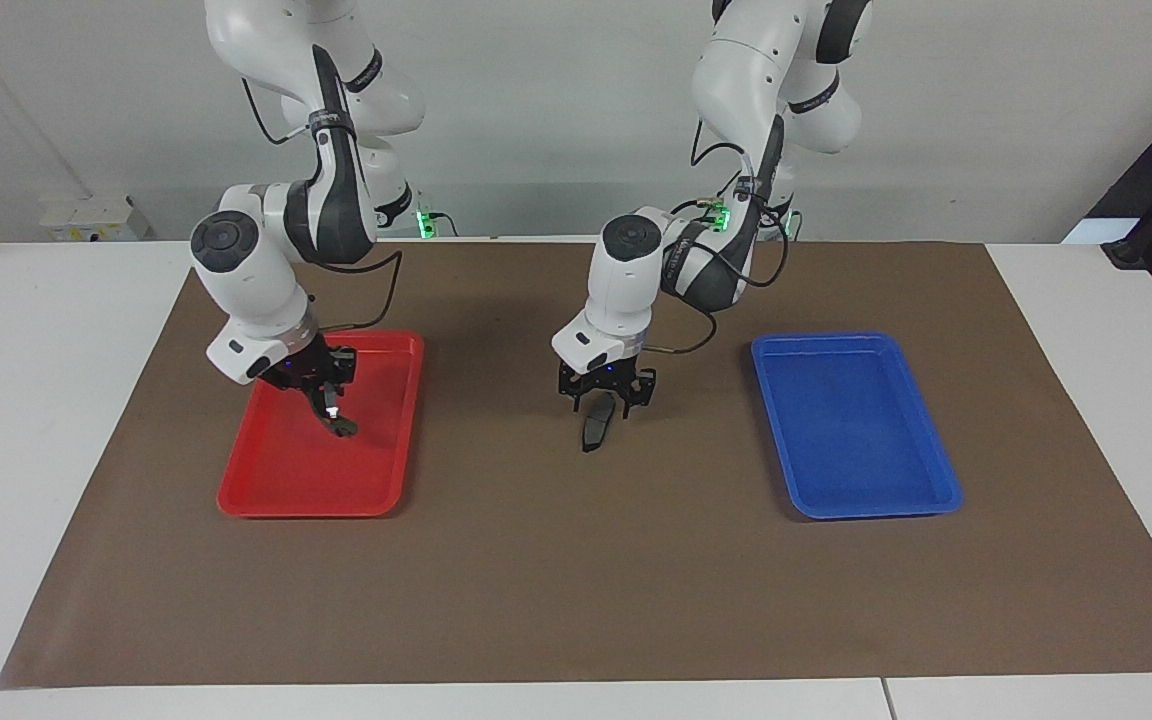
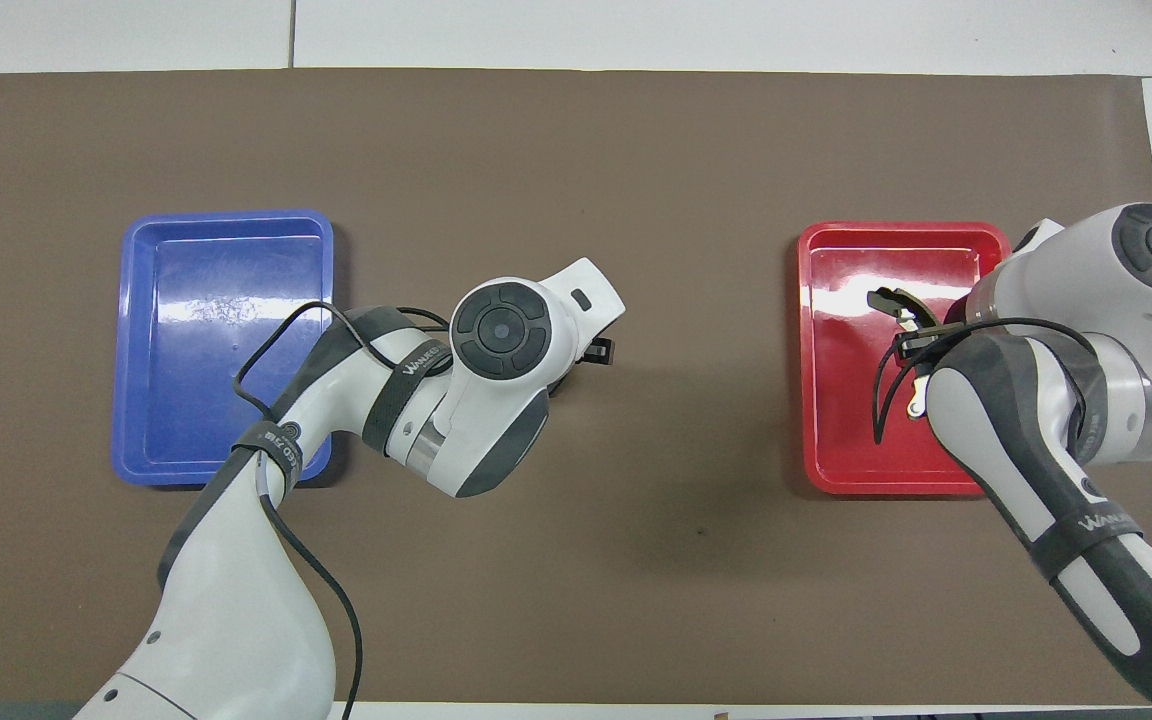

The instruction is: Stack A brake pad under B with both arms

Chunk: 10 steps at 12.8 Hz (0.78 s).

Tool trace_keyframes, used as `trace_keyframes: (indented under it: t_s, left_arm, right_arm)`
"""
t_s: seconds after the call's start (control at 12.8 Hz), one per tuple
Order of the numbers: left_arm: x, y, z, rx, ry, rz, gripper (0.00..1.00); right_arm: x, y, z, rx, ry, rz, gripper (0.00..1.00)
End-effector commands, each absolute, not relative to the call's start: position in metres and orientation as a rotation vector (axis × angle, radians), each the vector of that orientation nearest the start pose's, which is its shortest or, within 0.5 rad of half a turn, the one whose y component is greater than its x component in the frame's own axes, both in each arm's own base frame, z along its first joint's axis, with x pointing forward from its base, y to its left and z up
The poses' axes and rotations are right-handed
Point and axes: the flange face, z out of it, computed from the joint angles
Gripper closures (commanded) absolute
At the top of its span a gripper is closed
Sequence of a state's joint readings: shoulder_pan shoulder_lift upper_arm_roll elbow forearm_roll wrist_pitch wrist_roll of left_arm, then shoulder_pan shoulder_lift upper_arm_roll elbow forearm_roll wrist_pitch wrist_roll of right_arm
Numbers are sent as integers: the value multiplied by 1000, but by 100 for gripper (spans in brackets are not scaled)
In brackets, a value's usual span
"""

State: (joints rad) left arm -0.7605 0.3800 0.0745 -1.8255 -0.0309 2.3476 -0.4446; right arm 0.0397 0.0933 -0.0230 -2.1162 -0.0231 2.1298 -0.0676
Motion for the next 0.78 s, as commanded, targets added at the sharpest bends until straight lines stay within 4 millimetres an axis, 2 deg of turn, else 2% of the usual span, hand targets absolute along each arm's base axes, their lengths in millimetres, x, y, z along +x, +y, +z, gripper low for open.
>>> trace_keyframes:
  t_s: [0.0, 0.16, 0.23, 0.47, 0.7]
  left_arm:
    - [514, -386, 381, -3200, 286, -171, 0]
    - [524, -354, 405, -3186, 289, -129, 0]
    - [531, -332, 414, -3167, 344, -92, 0]
    - [552, -250, 443, -3130, 478, 6, 0]
    - [567, -157, 465, -3120, 527, 93, 0]
  right_arm:
    - [549, 27, 378, -3143, -218, 121, 100]
    - [559, 54, 396, -3152, -31, 81, 100]
    - [561, 74, 402, -3150, 64, 68, 100]
    - [561, 150, 407, -3098, 399, 19, 100]
    - [577, 215, 410, -2966, 664, 55, 100]
